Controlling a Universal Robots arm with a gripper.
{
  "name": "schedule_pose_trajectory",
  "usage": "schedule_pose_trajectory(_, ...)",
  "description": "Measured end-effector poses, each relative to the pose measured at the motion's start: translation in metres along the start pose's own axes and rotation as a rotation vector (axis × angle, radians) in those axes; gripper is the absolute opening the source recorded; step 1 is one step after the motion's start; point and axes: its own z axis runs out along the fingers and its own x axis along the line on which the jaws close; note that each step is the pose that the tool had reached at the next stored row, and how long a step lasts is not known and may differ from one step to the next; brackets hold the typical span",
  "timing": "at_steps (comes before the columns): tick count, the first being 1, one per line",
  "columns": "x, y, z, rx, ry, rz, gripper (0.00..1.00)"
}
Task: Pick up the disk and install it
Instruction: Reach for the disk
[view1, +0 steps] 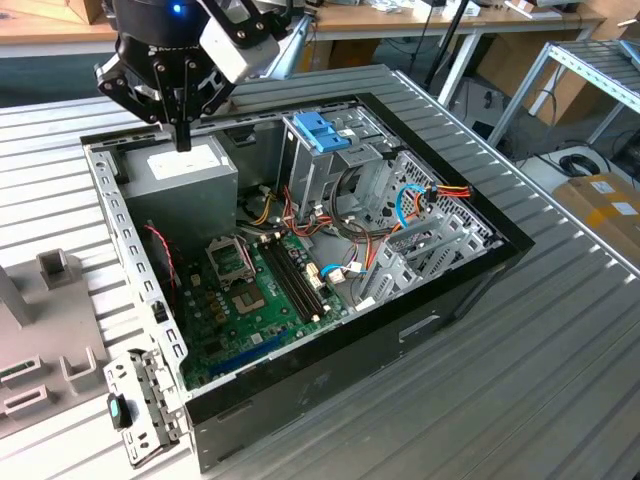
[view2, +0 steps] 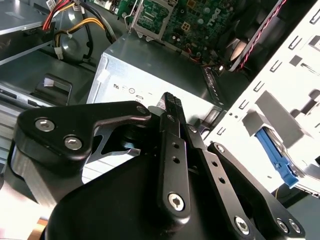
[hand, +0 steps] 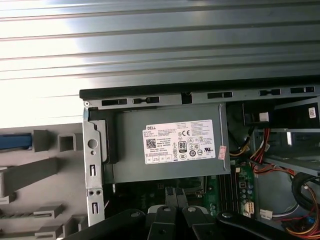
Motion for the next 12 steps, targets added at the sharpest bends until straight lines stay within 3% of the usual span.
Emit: schedule_pose_trajectory(12,0.0046,-0.0003,-0.0001,0.0,0.0,0.0,0.1)
